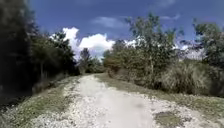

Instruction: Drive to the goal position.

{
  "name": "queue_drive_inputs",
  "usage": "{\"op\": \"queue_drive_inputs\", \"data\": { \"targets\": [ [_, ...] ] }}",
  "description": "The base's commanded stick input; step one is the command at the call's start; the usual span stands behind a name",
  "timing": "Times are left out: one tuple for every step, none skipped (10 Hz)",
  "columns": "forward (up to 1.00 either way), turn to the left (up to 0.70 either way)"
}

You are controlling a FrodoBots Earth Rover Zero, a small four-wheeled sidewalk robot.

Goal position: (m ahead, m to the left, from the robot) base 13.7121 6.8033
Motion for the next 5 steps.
{"op": "queue_drive_inputs", "data": {
  "targets": [
    [0.5,0.0],
    [0.5,0.0],
    [0.5,0.0],
    [0.5,0.0],
    [0.5,0.0]
  ]
}}
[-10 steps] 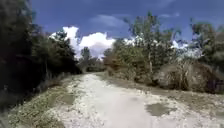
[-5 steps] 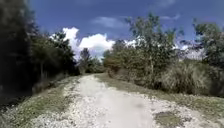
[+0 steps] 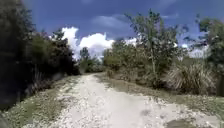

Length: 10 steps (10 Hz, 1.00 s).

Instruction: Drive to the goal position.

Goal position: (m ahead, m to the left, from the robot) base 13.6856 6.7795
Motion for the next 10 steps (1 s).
{"op": "queue_drive_inputs", "data": {
  "targets": [
    [0.5,0.26],
    [0.5,0.5],
    [0.5,0.28],
    [0.5,0.0],
    [0.5,0.0],
    [0.5,0.0],
    [0.5,0.0],
    [0.5,0.0],
    [0.5,0.0],
    [0.5,0.0]
  ]
}}
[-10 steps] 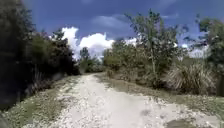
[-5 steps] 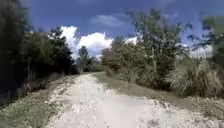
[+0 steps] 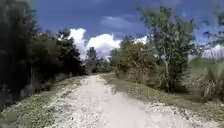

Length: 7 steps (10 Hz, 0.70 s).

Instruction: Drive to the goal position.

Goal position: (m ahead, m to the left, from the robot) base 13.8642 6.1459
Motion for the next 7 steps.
{"op": "queue_drive_inputs", "data": {
  "targets": [
    [0.5,0.0],
    [0.5,0.0],
    [0.5,0.0],
    [0.5,0.0],
    [0.5,0.0],
    [0.5,0.17],
    [0.5,0.39]
  ]
}}
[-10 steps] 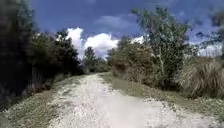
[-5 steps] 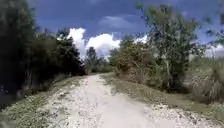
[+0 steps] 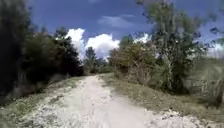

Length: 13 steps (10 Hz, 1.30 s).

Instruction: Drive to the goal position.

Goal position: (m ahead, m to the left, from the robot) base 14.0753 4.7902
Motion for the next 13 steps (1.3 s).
{"op": "queue_drive_inputs", "data": {
  "targets": [
    [0.5,0.5],
    [0.5,0.5],
    [0.5,0.5],
    [0.5,0.5],
    [0.5,0.37],
    [0.5,0.15],
    [0.5,0.0],
    [0.5,0.0],
    [0.5,0.0],
    [0.5,0.0],
    [0.5,0.0],
    [0.5,0.0],
    [0.5,0.0]
  ]
}}
